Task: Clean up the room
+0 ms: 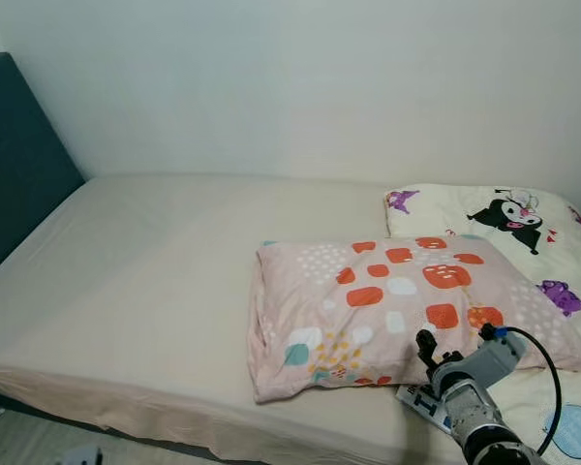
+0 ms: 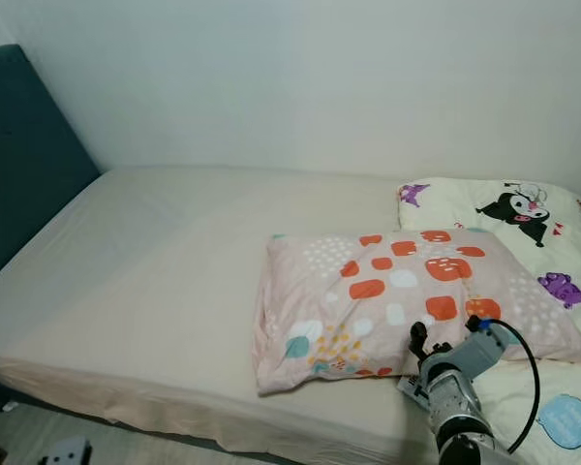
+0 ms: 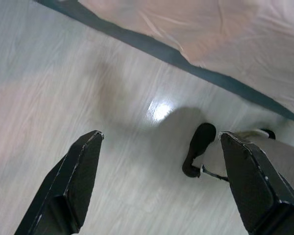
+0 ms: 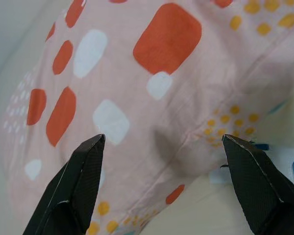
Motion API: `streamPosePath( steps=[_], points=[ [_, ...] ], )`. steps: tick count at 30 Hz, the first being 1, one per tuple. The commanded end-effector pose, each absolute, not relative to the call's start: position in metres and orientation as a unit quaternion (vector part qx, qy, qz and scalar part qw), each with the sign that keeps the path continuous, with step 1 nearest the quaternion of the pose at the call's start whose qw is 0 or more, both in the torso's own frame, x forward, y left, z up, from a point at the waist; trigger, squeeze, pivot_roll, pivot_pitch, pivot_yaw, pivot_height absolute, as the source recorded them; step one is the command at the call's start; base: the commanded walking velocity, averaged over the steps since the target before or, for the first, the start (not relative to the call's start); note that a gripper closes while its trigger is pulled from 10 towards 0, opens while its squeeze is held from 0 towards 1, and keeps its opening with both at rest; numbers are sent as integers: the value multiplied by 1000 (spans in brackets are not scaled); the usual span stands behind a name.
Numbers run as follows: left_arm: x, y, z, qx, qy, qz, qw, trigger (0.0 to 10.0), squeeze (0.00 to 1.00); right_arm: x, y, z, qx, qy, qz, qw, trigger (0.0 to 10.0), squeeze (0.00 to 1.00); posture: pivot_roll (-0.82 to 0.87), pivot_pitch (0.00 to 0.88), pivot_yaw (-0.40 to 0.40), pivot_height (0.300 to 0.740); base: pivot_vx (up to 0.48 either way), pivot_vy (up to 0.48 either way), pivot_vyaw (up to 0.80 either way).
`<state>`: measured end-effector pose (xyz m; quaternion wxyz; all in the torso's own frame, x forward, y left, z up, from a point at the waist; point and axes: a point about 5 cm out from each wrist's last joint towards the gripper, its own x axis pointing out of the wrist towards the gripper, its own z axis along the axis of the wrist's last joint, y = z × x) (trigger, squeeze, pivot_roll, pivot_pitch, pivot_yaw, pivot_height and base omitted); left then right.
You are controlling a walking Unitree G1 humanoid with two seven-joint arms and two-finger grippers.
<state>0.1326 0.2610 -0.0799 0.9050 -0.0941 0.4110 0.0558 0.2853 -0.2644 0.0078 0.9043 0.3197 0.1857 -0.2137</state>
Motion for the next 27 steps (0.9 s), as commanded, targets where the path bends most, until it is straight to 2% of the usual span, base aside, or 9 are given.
streamPosePath(
  steps=[1,9,27],
  points=[
    [132,269,-78,-91,408,67,906,10000,0,285,-264,7,313,203,-213,903,10000,0,146,121,76,695,0,0,0],
    [150,253,-75,-106,381,50,917,10000,0,294,-279,23,323,163,-205,909,10000,0,131,124,55,660,0,0,0],
    [165,257,-67,-101,360,47,926,10000,0,304,-288,40,378,116,-209,895,10000,0,133,104,56,585,0,0,0]
  ],
)
